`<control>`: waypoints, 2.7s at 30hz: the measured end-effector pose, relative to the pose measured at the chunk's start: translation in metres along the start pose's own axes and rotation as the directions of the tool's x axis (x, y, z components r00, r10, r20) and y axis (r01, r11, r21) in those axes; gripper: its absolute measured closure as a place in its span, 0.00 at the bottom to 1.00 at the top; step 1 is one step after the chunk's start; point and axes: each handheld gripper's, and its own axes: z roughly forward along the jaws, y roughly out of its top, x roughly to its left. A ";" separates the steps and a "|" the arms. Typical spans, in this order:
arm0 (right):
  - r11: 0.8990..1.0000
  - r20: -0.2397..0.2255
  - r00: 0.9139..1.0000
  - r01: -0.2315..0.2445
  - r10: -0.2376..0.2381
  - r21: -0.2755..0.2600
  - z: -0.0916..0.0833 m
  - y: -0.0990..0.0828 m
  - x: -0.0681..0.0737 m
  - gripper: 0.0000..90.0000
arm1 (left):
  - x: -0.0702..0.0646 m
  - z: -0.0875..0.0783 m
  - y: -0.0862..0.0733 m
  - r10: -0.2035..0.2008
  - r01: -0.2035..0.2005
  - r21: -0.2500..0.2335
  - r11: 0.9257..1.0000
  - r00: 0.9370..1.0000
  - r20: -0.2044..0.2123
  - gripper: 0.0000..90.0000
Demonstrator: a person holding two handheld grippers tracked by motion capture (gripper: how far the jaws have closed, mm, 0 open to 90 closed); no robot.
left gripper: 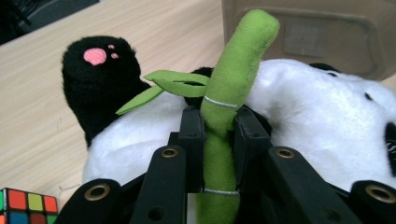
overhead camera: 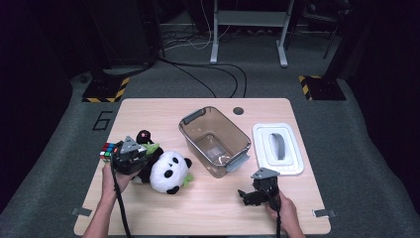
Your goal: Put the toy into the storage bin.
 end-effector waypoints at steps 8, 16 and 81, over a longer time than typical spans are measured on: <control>1.000 -0.009 1.000 0.009 -0.009 0.002 0.000 0.000 -0.001 0.00 | 0.001 -0.013 0.001 -0.019 0.021 -0.053 0.998 0.999 0.037 0.85; 1.000 -0.009 1.000 0.008 -0.008 0.001 0.000 0.000 -0.001 0.00 | -0.002 -0.026 0.005 0.005 -0.002 -0.060 0.998 0.999 0.048 0.85; 1.000 -0.018 1.000 0.019 -0.019 0.002 0.000 0.000 -0.002 0.00 | 0.015 -0.080 0.089 -0.004 0.047 -0.234 0.971 0.984 0.179 0.85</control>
